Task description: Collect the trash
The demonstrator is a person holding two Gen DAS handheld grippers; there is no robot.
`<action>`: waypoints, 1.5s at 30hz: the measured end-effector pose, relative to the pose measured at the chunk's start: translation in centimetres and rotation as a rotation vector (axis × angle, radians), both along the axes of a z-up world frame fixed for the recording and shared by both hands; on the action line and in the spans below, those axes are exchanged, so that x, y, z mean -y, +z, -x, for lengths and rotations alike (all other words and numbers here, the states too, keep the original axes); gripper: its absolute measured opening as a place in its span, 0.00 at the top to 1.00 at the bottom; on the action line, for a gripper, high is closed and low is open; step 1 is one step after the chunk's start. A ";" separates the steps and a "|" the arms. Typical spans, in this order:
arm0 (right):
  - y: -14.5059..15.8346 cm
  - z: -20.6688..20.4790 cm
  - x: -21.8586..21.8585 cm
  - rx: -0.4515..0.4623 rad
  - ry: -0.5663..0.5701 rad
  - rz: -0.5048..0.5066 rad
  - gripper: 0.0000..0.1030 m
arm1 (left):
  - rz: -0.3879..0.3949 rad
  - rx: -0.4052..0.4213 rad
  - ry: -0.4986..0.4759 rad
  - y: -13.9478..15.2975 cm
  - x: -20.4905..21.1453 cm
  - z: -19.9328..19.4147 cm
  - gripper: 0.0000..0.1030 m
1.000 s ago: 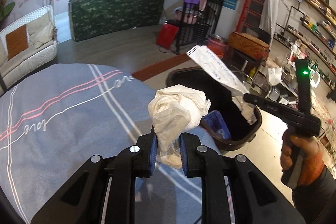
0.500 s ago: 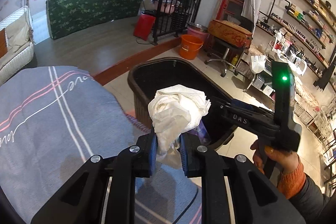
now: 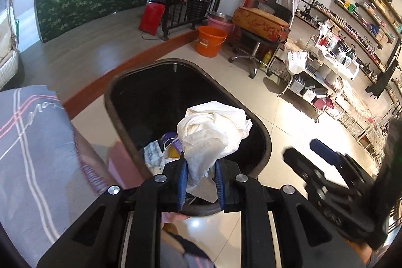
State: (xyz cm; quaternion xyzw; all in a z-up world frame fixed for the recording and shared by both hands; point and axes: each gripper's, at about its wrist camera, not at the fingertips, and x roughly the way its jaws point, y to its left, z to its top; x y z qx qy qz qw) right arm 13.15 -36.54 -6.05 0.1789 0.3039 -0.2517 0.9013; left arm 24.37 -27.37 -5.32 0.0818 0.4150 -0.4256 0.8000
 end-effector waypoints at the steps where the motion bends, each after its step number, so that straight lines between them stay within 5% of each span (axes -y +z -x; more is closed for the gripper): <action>1: -0.1 0.4 0.0 0.001 -0.002 0.002 0.29 | -0.006 -0.002 0.002 -0.2 0.5 -0.1 0.81; 4: 0.1 1.3 0.4 0.003 -0.013 -0.001 0.29 | -0.023 0.006 -0.004 -0.4 1.4 0.0 0.80; 7: 0.1 1.8 0.5 0.001 -0.018 0.002 0.27 | -0.041 0.019 -0.006 -0.5 1.9 -0.1 0.68; 9: 0.0 2.2 0.4 -0.011 -0.019 0.012 0.26 | -0.045 0.022 0.000 -0.5 2.0 -0.2 0.44; 11: 0.0 2.4 0.4 -0.016 -0.019 0.018 0.25 | -0.025 0.037 0.023 -0.2 1.7 -0.2 0.31; 19: -0.1 3.0 -0.2 -0.032 -0.019 0.032 0.25 | 0.015 0.100 0.032 1.6 0.6 0.6 0.15; 23: 0.4 2.9 -1.0 -0.027 -0.023 0.058 0.16 | 0.078 0.110 0.070 2.7 -2.5 1.6 0.06; 29: 1.5 2.6 -3.5 -0.010 -0.017 0.100 0.07 | 0.085 0.149 0.173 3.4 -9.2 2.9 0.05; 37: 4.1 2.5 -11.3 0.045 0.085 0.165 0.05 | -0.020 0.347 0.443 4.8 -19.4 6.5 0.05; 45: 7.4 3.9 -19.6 0.141 0.189 0.227 0.05 | 0.021 0.375 0.620 6.9 -26.5 9.6 0.05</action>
